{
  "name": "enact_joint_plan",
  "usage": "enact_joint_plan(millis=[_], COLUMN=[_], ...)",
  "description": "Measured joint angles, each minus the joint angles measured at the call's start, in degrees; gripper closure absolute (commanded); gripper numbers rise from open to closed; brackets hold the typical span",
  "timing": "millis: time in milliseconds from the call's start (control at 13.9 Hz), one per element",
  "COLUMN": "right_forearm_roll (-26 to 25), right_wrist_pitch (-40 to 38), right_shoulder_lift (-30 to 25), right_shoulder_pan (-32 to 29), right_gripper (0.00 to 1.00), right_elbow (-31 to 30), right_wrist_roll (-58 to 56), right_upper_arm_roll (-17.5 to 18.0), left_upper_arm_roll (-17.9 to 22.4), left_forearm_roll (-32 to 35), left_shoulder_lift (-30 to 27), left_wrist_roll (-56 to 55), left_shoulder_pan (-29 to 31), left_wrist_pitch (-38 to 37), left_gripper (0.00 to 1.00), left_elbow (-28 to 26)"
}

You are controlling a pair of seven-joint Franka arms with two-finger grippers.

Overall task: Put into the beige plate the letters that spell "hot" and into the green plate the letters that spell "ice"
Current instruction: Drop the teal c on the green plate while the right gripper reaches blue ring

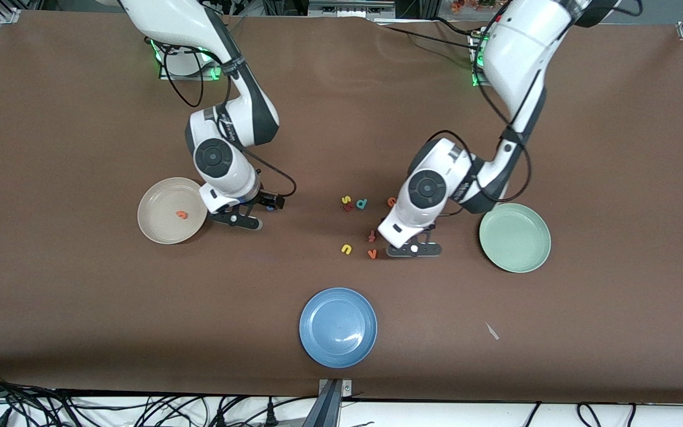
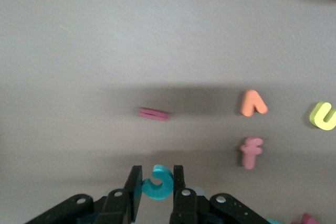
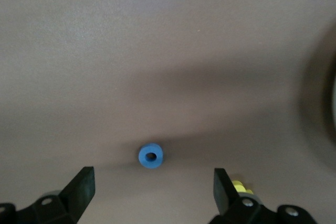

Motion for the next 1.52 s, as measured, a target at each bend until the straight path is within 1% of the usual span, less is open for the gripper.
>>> enact_joint_plan(millis=[216, 505, 722, 866, 1010, 1082, 1155, 1227, 1299, 1371, 1515], right_forearm_roll=[0.0, 0.01, 0.3, 0.33, 0.41, 0.53, 0.62, 0.66, 0.66, 0.67, 0.71], right_wrist_pitch=[3.01, 6.15, 8.38, 8.61, 8.77, 8.79, 8.82, 8.85, 8.87, 8.9, 8.96], right_shoulder_lift=[2.12, 3.18, 3.43, 3.44, 3.44, 3.44, 3.44, 3.44, 3.44, 3.44, 3.44], right_shoulder_pan=[0.12, 0.14, 0.14, 0.14, 0.14, 0.13, 0.14, 0.14, 0.14, 0.14, 0.14], right_gripper=[0.0, 0.0, 0.01, 0.05, 0.13, 0.18, 0.24, 0.28, 0.29, 0.35, 0.4], right_elbow=[-0.09, -0.61, -2.41, -2.95, -3.26, -3.29, -3.29, -3.31, -3.31, -3.32, -3.32], right_wrist_roll=[-0.08, -0.08, -0.07, -0.07, -0.07, -0.07, -0.07, -0.07, -0.07, -0.07, -0.07], right_upper_arm_roll=[-0.06, 1.01, 1.72, 1.76, 1.78, 1.9, 2.14, 2.36, 2.47, 2.49, 2.48], left_upper_arm_roll=[0.07, 0.49, 0.61, 0.7, 0.73, 0.73, 0.72, 0.72, 0.69, 0.61, 0.34], left_forearm_roll=[0.0, 0.4, 3.79, 7.01, 7.76, 7.76, 7.76, 7.76, 7.76, 7.76, 7.76], left_shoulder_lift=[-2.91, -3.11, -3.13, -3.12, -3.08, -2.98, -2.71, -2.22, -1.64, -1.14, -0.6], left_wrist_roll=[8.4, 17.68, 22.32, 25.95, 31.9, 34.51, 36.07, 36.8, 36.97, 36.98, 36.98], left_shoulder_pan=[4.81, 9.46, 13.54, 16.47, 20.18, 21.88, 23.13, 23.85, 24.09, 24.08, 24.0], left_wrist_pitch=[-4.31, -12.83, -15.6, -16.1, -16.09, -16.01, -15.58, -14.24, -12.18, -10.59, -9.54], left_gripper=[1.0, 1.0, 1.0, 1.0, 0.99, 0.93, 0.78, 0.38, 0.01, 0.0, 0.0], left_elbow=[0.04, -0.41, -0.71, -1.56, -2.5, -2.79, -3.32, -4.31, -5.72, -6.89, -7.74])
